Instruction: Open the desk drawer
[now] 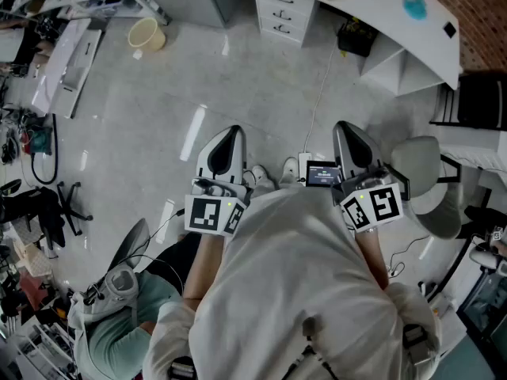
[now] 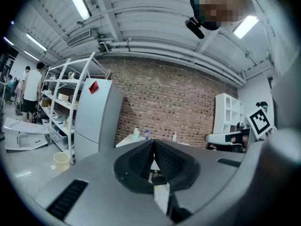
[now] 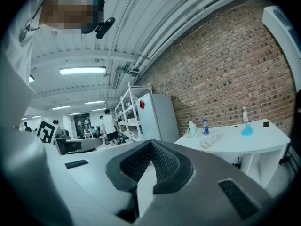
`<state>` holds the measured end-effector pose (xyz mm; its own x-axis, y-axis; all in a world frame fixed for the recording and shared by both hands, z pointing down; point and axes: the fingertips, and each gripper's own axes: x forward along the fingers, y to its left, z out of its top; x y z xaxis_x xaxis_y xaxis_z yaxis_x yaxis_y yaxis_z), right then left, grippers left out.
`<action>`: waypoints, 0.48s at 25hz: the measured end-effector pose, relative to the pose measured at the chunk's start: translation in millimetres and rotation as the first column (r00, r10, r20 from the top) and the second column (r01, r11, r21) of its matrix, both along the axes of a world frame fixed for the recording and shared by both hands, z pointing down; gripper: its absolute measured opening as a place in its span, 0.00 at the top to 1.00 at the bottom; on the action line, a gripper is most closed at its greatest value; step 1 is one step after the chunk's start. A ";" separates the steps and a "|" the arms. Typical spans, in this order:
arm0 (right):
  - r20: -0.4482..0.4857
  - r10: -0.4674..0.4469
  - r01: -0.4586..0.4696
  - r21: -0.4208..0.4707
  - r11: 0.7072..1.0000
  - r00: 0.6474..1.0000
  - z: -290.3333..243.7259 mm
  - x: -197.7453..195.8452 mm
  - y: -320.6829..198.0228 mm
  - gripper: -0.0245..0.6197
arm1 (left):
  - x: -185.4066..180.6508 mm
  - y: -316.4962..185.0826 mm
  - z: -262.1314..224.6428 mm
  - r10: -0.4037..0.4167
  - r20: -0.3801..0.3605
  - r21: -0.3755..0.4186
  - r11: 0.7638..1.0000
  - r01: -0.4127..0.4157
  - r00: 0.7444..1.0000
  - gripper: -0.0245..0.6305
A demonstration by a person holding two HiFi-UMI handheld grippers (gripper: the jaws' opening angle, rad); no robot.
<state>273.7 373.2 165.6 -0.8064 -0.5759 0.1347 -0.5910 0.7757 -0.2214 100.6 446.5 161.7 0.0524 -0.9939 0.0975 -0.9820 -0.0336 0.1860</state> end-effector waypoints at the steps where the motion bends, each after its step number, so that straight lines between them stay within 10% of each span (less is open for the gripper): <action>1: -0.001 -0.004 0.004 0.002 1.000 1.000 0.0 -2.1 1.5 0.92 | -1.9 2.8 0.7 -0.004 0.004 -0.001 1.000 0.005 1.000 0.95; 12: 0.008 0.010 -0.010 0.001 1.000 1.000 -1.2 -1.6 0.6 0.92 | 3.2 -3.1 -2.9 0.020 0.022 0.010 1.000 -0.020 1.000 0.95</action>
<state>272.1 373.8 164.4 -0.8018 -0.5837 0.1282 -0.5967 0.7702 -0.2253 103.8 443.4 158.8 0.0704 -0.9936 0.0888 -0.9849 -0.0551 0.1644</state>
